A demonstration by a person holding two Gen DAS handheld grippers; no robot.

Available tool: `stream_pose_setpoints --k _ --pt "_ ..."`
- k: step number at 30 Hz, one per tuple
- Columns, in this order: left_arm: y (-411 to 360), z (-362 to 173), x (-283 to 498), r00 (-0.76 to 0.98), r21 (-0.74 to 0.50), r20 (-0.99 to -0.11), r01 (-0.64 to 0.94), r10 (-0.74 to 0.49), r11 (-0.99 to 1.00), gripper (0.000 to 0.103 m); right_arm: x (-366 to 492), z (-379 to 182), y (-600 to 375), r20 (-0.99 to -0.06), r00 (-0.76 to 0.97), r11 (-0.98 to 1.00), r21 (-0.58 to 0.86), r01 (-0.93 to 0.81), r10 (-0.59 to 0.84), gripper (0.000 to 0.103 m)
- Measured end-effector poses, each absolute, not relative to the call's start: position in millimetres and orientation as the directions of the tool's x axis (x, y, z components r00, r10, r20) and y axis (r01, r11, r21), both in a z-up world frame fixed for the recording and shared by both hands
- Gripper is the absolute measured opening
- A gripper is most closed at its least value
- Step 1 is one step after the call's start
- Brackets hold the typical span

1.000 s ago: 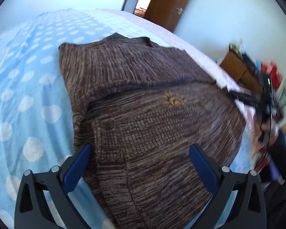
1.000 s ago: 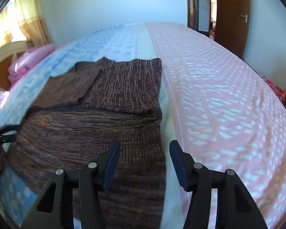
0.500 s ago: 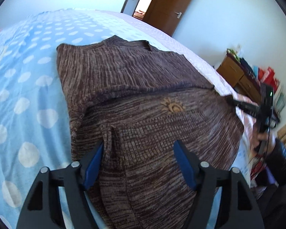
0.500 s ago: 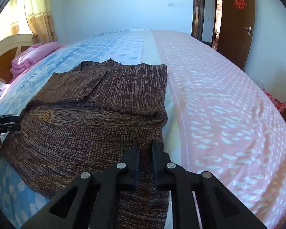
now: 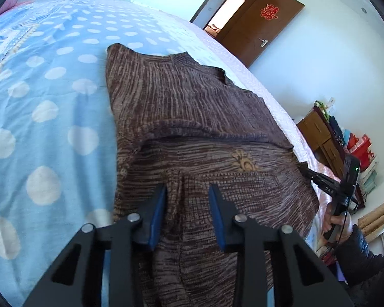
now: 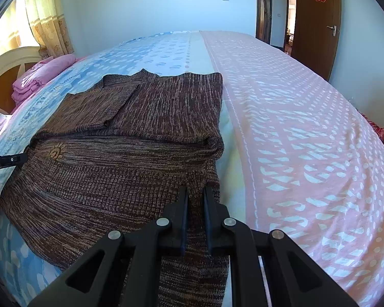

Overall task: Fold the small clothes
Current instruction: 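Lift the hem with both grippers and fold it toward the collar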

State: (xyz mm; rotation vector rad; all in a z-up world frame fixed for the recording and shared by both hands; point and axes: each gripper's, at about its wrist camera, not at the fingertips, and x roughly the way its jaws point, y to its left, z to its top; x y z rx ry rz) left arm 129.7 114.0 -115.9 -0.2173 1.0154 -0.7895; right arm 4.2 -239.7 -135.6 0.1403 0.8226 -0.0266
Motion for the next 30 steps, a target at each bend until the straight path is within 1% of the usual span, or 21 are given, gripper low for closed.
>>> stream_pose_setpoints --k 1,3,6,8,10,11,12,13,14,15,20,27,30 --pt "112.2 -115.5 129.3 0.291 -0.494 -0.683 0.492 -0.67 0.717 0.039 4.4 -136.2 -239.6 -0.733 0.68 0.99 0.115 0.077 0.032 0.011" --pt "109.5 -115.1 129.5 0.282 -0.491 -0.685 0.503 -0.672 0.712 0.051 6.6 -136.3 -239.0 -0.736 0.676 0.99 0.12 0.075 0.038 0.012" --pt "102.2 -113.3 127.5 0.289 -0.452 -0.701 0.527 -0.652 0.719 0.057 9.7 -136.2 -237.5 -0.746 0.665 0.993 0.102 0.067 0.032 0.014" --pt "98.1 -111.8 123.4 0.305 -0.413 -0.711 0.548 -0.634 0.728 0.059 12.5 -137.2 -236.2 -0.75 0.66 0.994 0.093 0.061 0.029 0.015" --pt "94.5 -110.5 119.0 0.327 -0.368 -0.723 0.564 -0.609 0.739 0.055 15.0 -138.3 -234.5 -0.751 0.66 0.995 0.087 0.057 0.028 0.02" --pt "93.0 -110.1 116.8 0.345 -0.338 -0.73 0.568 -0.59 0.75 0.045 15.1 -138.7 -233.9 -0.75 0.661 0.995 0.082 0.057 0.024 0.02" --pt "92.6 -109.9 114.7 0.368 -0.308 -0.735 0.568 -0.57 0.764 0.026 14.8 -138.9 -233.3 -0.749 0.662 0.995 0.077 0.058 0.019 0.02" --pt "93.7 -109.6 113.8 0.385 -0.291 -0.736 0.562 -0.556 0.774 0.017 14.3 -138.6 -232.5 -0.749 0.663 0.996 0.072 0.061 0.013 0.019" --pt "97.0 -109.1 114.2 0.387 -0.305 -0.731 0.55 -0.562 0.777 0.014 13.1 -137.7 -232.1 -0.746 0.665 0.995 0.07 0.065 0.009 0.016" --pt "100.3 -108.5 113.9 0.391 -0.322 -0.724 0.537 -0.568 0.78 0.012 10.6 -135.2 -232.0 -0.742 0.67 0.995 0.073 0.071 0.007 0.01" --pt "99.9 -96.8 97.6 0.455 -0.284 -0.708 0.518 -0.541 0.807 0.011 -9.0 -106.8 -229.4 -0.683 0.73 0.995 0.076 0.069 0.001 0.009" --pt "107.8 -54.8 107.0 0.539 -0.335 -0.623 0.471 -0.567 0.816 0.011 -14.4 -62.9 -227.9 -0.589 0.808 0.994 0.091 0.056 0.008 0.009" --pt "106.1 -44.9 123.4 0.568 -0.333 -0.613 0.445 -0.549 0.832 0.011 -2.3 -51.9 -224.6 -0.564 0.826 0.997 0.062 0.053 -0.009 0.009"
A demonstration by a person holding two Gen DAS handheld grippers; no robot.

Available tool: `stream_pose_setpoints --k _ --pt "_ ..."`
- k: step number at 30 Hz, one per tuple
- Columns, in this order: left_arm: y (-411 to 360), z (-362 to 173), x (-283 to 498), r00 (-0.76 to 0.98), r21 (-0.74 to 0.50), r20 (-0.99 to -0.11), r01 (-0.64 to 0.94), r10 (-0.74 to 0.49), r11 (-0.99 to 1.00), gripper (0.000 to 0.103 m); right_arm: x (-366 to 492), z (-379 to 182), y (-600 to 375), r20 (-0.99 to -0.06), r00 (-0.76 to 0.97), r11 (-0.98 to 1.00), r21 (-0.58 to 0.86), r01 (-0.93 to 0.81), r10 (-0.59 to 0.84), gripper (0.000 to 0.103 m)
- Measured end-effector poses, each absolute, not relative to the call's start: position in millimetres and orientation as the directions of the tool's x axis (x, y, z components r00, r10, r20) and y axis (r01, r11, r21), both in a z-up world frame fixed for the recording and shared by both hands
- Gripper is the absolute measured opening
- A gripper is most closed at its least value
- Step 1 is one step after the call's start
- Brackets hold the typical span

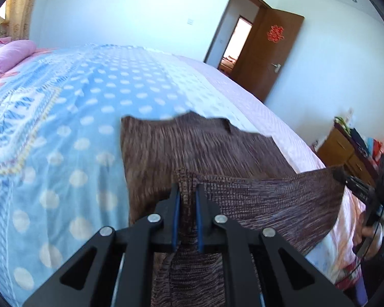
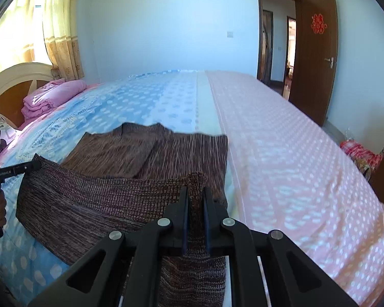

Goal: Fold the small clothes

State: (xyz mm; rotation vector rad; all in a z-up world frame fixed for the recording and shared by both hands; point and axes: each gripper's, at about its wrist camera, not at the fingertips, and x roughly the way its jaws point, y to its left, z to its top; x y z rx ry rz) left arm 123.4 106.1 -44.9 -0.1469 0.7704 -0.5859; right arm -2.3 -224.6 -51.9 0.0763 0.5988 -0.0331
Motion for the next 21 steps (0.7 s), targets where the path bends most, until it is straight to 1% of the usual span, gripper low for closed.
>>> stream_pose_setpoints --k 5,10,14,18,20,21 --pt "102.5 -40.9 159.5 0.591 -0.351 -0.623 0.373 -0.512 0.859 0.011 28.9 -39.3 -225.2 -0.547 0.836 0.998 0.015 0.062 -0.044 0.009" --pt "100.8 -39.9 210.6 0.602 -0.395 -0.626 0.303 -0.496 0.867 0.011 88.3 -28.1 -234.6 -0.526 0.846 0.996 -0.025 0.091 -0.091 0.009" --pt "91.6 -41.9 245.0 0.625 -0.396 -0.623 0.268 -0.472 0.878 0.011 135.6 -27.1 -240.3 -0.513 0.85 0.993 -0.043 0.112 -0.119 0.009" --pt "74.3 -63.4 282.3 0.636 -0.374 -0.646 0.218 -0.422 0.901 0.011 181.7 -55.6 -244.2 -0.541 0.823 0.985 -0.076 0.155 -0.171 0.009" --pt "63.8 -78.9 295.1 0.631 -0.324 -0.682 0.192 -0.37 0.926 0.012 204.0 -81.6 -250.0 -0.587 0.787 0.98 -0.078 0.181 -0.191 0.009" --pt "57.4 -89.6 301.3 0.62 -0.287 -0.711 0.175 -0.332 0.942 0.014 214.6 -98.7 -252.5 -0.613 0.762 0.976 -0.088 0.197 -0.209 0.009"
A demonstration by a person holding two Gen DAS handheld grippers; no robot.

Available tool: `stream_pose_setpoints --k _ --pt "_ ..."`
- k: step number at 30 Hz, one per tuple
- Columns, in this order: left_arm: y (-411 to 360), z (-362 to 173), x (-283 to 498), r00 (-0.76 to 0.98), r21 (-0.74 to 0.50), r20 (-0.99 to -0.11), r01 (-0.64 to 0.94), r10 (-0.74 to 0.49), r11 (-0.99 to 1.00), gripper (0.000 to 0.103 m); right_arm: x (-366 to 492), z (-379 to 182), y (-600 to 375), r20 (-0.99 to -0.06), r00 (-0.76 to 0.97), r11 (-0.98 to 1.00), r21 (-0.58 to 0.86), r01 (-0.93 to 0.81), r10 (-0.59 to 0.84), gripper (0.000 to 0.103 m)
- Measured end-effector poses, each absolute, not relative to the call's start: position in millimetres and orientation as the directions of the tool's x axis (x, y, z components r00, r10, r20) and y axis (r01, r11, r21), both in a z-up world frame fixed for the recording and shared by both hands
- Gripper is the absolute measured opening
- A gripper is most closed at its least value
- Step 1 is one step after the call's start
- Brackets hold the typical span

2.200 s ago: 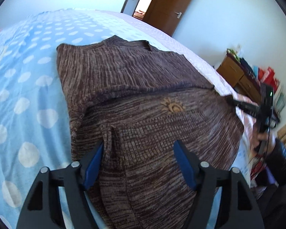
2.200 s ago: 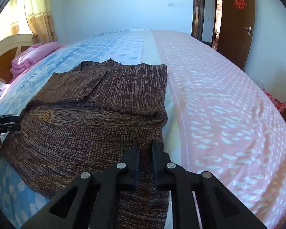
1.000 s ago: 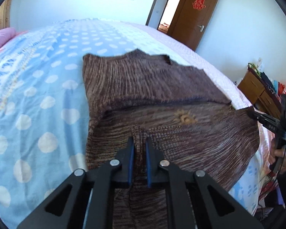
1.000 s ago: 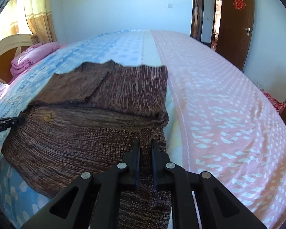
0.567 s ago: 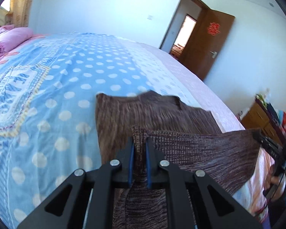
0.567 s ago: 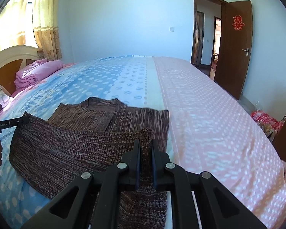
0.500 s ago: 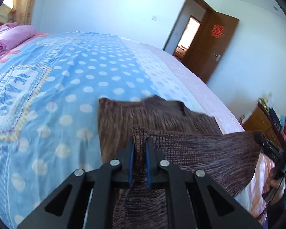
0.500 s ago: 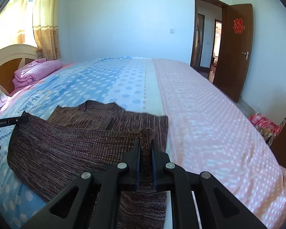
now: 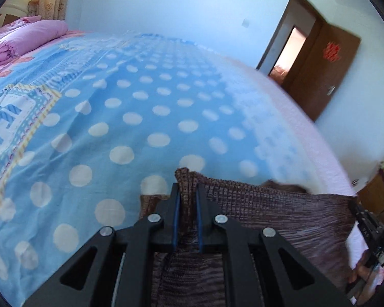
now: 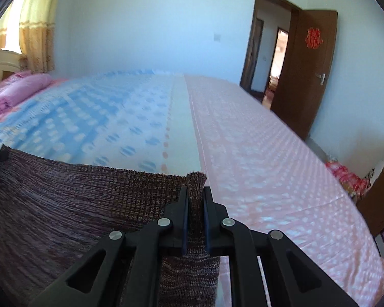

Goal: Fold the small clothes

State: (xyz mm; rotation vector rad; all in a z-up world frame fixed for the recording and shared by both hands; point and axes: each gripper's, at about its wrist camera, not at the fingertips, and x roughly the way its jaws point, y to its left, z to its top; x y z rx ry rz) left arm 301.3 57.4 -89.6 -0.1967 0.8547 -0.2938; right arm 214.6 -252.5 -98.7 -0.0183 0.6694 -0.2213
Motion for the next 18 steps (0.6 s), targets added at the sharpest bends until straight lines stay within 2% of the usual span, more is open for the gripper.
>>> stream_pose_setpoints --k 1,2,4,5,6,8,9,12,13,16,18 --pt "49.9 -103.4 306.2 0.608 -0.232 -0.743 0.161 -0.282 0.959 0.015 220.7 -109.5 -252.9 -0.629 0.744 0.973 -0.102 0.208 -0.225 0.009" --pt "46.0 -109.5 307.8 0.602 -0.197 -0.758 0.155 -0.251 0.968 0.021 226.8 -121.9 -254.7 -0.664 0.712 0.971 -0.105 0.215 -0.229 0.009" --pt "43.6 -104.5 306.0 0.621 -0.163 -0.752 0.148 -0.22 0.976 0.029 230.2 -122.2 -256.0 -0.674 0.699 0.968 -0.112 0.223 -0.239 0.009" --pt "42.5 -103.5 306.2 0.632 -0.133 -0.751 0.14 -0.192 0.981 0.046 229.4 -121.3 -255.2 -0.668 0.701 0.966 -0.122 0.228 -0.25 0.009" --pt "42.6 -106.0 308.1 0.62 -0.124 -0.764 0.13 -0.178 0.984 0.056 229.6 -122.2 -253.8 -0.67 0.696 0.964 -0.133 0.229 -0.257 0.009" --pt "47.0 -108.3 310.7 0.606 -0.138 -0.774 0.12 -0.183 0.983 0.057 235.9 -126.0 -256.0 -0.692 0.671 0.962 -0.145 0.233 -0.267 0.011" --pt "48.4 -108.8 310.8 0.602 -0.146 -0.775 0.122 -0.19 0.982 0.059 238.7 -128.1 -259.1 -0.711 0.654 0.963 -0.137 0.233 -0.259 0.017" --pt "55.5 -107.6 308.6 0.589 -0.189 -0.774 0.137 -0.233 0.972 0.061 230.5 -121.4 -274.4 -0.709 0.677 0.969 -0.033 0.244 -0.195 0.027" --pt "58.2 -105.0 306.2 0.583 -0.193 -0.776 0.143 -0.24 0.971 0.061 214.1 -111.9 -288.3 -0.689 0.7 0.957 0.033 0.288 -0.187 0.027" --pt "70.0 -80.7 275.8 0.653 -0.107 -0.741 0.119 -0.159 0.987 0.063 158.2 -91.7 -311.9 -0.637 0.727 0.906 0.101 0.41 -0.258 0.028" --pt "74.5 -69.5 253.6 0.671 -0.099 -0.722 0.143 -0.17 0.985 0.076 120.0 -86.4 -317.7 -0.634 0.744 0.903 0.163 0.397 -0.212 0.028"
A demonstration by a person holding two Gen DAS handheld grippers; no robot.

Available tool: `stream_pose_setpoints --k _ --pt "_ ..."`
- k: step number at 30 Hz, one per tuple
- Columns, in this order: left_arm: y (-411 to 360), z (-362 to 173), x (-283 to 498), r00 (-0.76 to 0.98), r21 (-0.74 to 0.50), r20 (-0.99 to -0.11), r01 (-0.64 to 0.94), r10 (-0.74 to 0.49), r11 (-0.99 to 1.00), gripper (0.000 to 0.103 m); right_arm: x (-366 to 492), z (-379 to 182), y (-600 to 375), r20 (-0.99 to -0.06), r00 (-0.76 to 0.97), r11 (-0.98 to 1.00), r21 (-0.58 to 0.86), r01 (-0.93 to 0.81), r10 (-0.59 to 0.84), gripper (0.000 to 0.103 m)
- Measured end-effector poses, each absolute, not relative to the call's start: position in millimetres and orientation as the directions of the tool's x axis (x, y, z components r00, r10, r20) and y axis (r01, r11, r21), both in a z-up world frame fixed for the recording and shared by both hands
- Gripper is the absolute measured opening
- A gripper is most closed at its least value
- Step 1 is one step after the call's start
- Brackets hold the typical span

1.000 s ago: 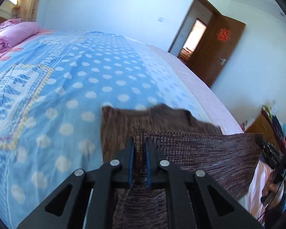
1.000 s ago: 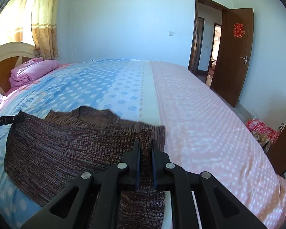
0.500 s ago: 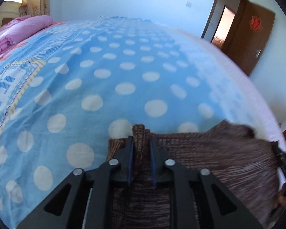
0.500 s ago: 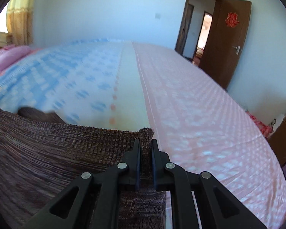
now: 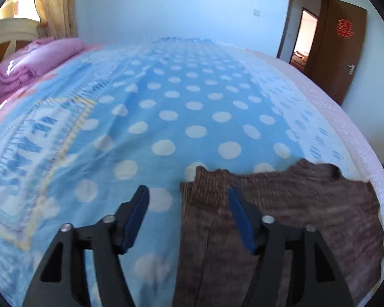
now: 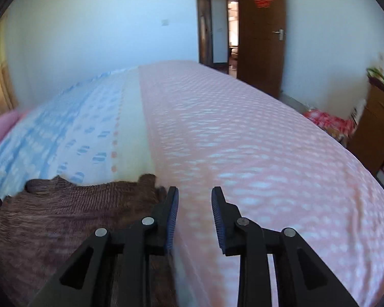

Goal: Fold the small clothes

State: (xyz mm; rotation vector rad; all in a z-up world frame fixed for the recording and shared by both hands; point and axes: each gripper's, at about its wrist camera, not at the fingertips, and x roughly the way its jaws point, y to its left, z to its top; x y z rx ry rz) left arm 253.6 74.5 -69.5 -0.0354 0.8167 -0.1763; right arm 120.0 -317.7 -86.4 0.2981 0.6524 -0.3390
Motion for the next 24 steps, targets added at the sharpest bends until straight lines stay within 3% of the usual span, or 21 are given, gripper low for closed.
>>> stream_pose_setpoints --k 3,5,7,12,14,15,16,17,22,24 --pt "77.7 -60.8 215.6 0.66 -0.132 -0.714 0.197 -0.231 0.971 0.077 70.8 -89.9 -313.7 -0.652 0.745 0.903 0.224 0.368 -0.142 0.028" --pt "76.3 -60.0 191.0 0.658 -0.156 -0.706 0.217 -0.262 0.964 0.078 34.8 -98.8 -306.8 -0.661 0.745 0.898 0.274 0.345 -0.084 0.035" --pt "68.2 -63.1 168.6 0.646 -0.173 -0.703 0.248 -0.296 0.953 0.078 14.7 -108.7 -300.2 -0.665 0.745 0.887 0.317 0.336 -0.044 0.049" --pt "39.5 -81.0 144.3 0.617 -0.122 -0.741 0.263 -0.264 0.957 0.078 14.7 -132.1 -279.2 -0.697 0.717 0.886 0.342 0.315 0.014 0.05" --pt "32.9 -85.8 134.4 0.627 -0.09 -0.743 0.252 -0.234 0.963 0.078 27.7 -141.0 -268.9 -0.734 0.679 0.905 0.289 0.311 0.001 0.05" --pt "30.2 -88.6 131.8 0.631 -0.074 -0.745 0.241 -0.215 0.968 0.078 31.8 -141.3 -261.5 -0.733 0.68 0.919 0.249 0.305 -0.027 0.043" --pt "28.4 -91.1 130.1 0.634 -0.062 -0.747 0.232 -0.199 0.971 0.078 31.8 -140.4 -252.0 -0.729 0.684 0.937 0.215 0.275 -0.034 0.014" --pt "25.8 -95.0 127.6 0.634 -0.044 -0.752 0.225 -0.18 0.973 0.078 33.2 -141.4 -245.3 -0.738 0.674 0.946 0.19 0.263 -0.039 0.009" --pt "19.4 -101.2 122.2 0.646 0.034 -0.755 0.208 -0.111 0.977 0.081 21.5 -142.3 -238.9 -0.744 0.661 0.956 0.114 0.271 -0.098 0.008" --pt "19.3 -103.6 121.7 0.646 0.05 -0.758 0.194 -0.09 0.98 0.089 13.7 -145.3 -241.9 -0.738 0.667 0.954 0.117 0.276 -0.102 0.009"
